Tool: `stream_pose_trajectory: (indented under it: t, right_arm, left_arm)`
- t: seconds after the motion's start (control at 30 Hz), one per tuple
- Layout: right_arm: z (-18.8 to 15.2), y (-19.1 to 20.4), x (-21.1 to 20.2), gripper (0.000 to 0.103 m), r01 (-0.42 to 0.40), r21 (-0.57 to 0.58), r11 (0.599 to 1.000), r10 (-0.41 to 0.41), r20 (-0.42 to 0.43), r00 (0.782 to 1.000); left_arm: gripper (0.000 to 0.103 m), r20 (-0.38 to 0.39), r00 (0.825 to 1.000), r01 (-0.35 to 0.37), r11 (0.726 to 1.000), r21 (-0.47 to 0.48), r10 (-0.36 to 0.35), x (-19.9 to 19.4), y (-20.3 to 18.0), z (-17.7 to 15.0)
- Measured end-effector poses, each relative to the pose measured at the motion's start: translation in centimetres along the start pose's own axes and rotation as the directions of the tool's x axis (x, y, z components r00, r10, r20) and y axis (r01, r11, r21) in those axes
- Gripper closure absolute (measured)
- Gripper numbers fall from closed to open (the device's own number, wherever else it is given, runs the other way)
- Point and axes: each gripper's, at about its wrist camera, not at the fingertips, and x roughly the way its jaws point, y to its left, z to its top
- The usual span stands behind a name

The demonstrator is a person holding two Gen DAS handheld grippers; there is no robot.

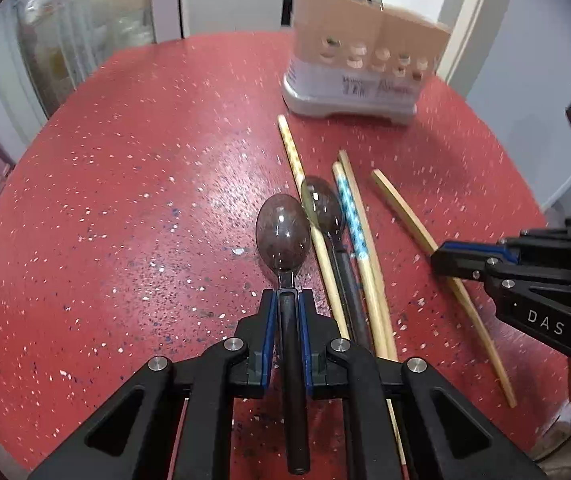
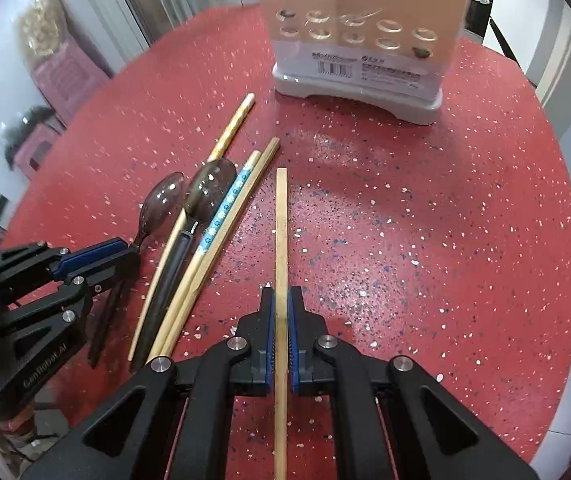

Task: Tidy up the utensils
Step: 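Grasp a plain wooden chopstick with the right tool while the left tool grasps a dark spoon, then carry the chopstick and spoon to the beige caddy and lower them in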

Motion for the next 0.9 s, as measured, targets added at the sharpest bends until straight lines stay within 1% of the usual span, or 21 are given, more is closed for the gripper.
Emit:
stream_pose_trajectory:
  t: [0.07, 0.13, 0.23, 0.27, 0.33, 0.4, 0.57, 0.67, 0.77, 0.83, 0.9]
  right_arm:
    - [-0.4, -0.5, -1.0, 0.097, -0.031, 0.007, 0.999, 0.030, 0.040, 0.999]
    - [-0.4, -0.9, -2.1, 0.097, -0.059, 0.011, 0.998, 0.058, 0.075, 0.995]
    - [-0.9, -1.8, -4.2, 0.097, -0.113, 0.019, 0.993, 0.109, 0.142, 0.984]
    - [-1.0, -2.0, -5.0, 0.097, -0.132, 0.020, 0.991, 0.127, 0.168, 0.978]
    - [-1.0, -2.3, -6.3, 0.097, -0.162, 0.022, 0.987, 0.154, 0.213, 0.965]
    - [-0.7, -2.7, -7.8, 0.097, -0.186, 0.021, 0.982, 0.174, 0.266, 0.948]
    - [1.2, -2.9, -11.1, 0.097, -0.208, 0.034, 0.978, 0.181, 0.368, 0.912]
    - [2.8, -4.0, -13.0, 0.097, -0.221, 0.046, 0.974, 0.183, 0.414, 0.892]
    - [3.3, -4.5, -14.1, 0.097, -0.214, 0.051, 0.975, 0.171, 0.442, 0.881]
    - [3.6, -4.6, -14.3, 0.097, -0.214, 0.053, 0.975, 0.168, 0.448, 0.878]
    - [3.5, -4.8, -13.9, 0.097, -0.227, 0.060, 0.972, 0.178, 0.443, 0.879]
  left_arm:
    - [0.066, 0.046, 0.999, 0.020, 0.999, -0.030, -0.019, -1.1, 0.6, 0.0]
    - [0.066, 0.086, 0.996, 0.027, 0.998, -0.053, -0.022, -2.2, 0.8, 0.1]
    - [0.066, 0.138, 0.990, 0.037, 0.996, -0.075, -0.027, -3.8, 1.0, 0.2]
    - [0.066, 0.149, 0.988, 0.041, 0.996, -0.077, -0.029, -4.1, 1.6, 0.4]
    - [0.066, 0.188, 0.982, 0.044, 0.996, -0.082, -0.028, -5.4, 1.4, 1.1]
    - [0.078, 0.222, 0.975, 0.054, 0.995, -0.082, -0.034, -6.3, 1.7, 1.7]
    - [0.078, 0.297, 0.953, 0.088, 0.993, -0.084, -0.059, -8.3, 1.7, 4.5]
    - [0.078, 0.327, 0.943, 0.098, 0.992, -0.073, -0.069, -9.0, 1.6, 6.2]
    - [0.078, 0.325, 0.943, 0.107, 0.990, -0.087, -0.074, -9.0, 1.5, 6.9]
    - [0.078, 0.296, 0.953, 0.106, 0.988, -0.116, -0.068, -8.4, 1.8, 7.1]
    - [0.078, 0.260, 0.965, 0.071, 0.986, -0.149, -0.030, -7.5, 2.1, 7.0]
